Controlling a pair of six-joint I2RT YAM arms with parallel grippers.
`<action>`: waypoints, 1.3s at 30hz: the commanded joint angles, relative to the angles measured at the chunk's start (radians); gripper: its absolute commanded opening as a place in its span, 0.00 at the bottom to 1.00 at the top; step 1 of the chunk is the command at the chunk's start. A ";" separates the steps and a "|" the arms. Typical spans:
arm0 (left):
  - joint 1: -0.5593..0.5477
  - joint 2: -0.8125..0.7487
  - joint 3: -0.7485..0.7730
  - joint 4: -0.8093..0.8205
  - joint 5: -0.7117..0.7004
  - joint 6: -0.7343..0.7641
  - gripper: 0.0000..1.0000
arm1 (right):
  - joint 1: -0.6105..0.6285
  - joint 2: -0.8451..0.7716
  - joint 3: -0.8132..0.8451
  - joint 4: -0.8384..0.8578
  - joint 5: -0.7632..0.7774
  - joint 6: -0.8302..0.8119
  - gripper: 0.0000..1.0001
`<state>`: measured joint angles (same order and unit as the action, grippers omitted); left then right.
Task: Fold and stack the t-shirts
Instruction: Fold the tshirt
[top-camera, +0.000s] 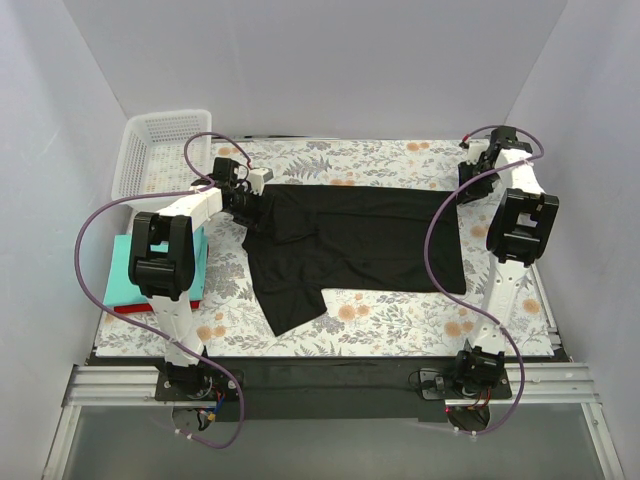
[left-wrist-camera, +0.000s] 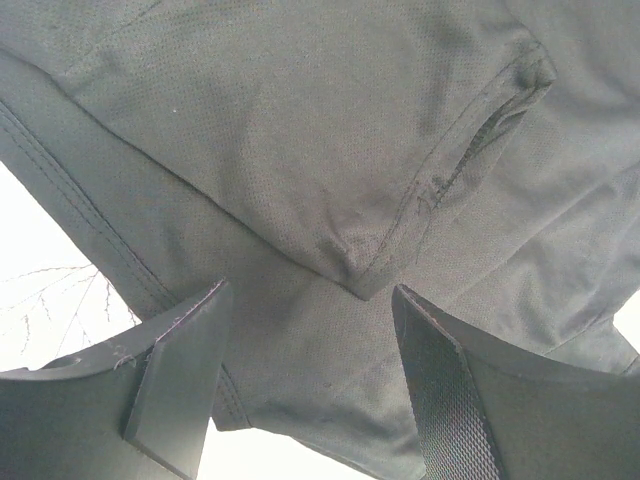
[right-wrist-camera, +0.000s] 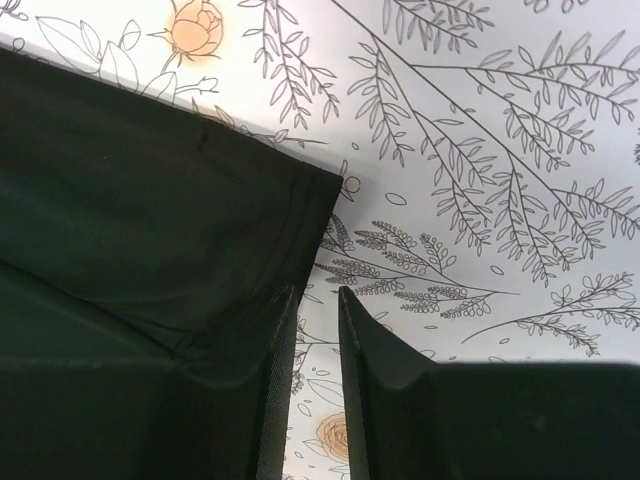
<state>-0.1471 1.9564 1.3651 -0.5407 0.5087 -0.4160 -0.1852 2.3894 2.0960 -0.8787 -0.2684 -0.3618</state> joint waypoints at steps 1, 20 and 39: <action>-0.005 -0.008 0.011 0.016 -0.001 -0.004 0.64 | -0.002 0.019 0.035 0.014 -0.058 0.053 0.28; -0.005 0.007 0.000 0.016 -0.006 -0.006 0.64 | -0.003 0.004 0.076 0.017 -0.072 0.070 0.28; -0.005 0.012 0.002 0.015 -0.006 -0.007 0.64 | -0.007 -0.007 0.049 0.032 -0.088 0.110 0.24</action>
<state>-0.1471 1.9751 1.3651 -0.5381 0.5064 -0.4263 -0.1932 2.4260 2.1448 -0.8570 -0.3290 -0.2710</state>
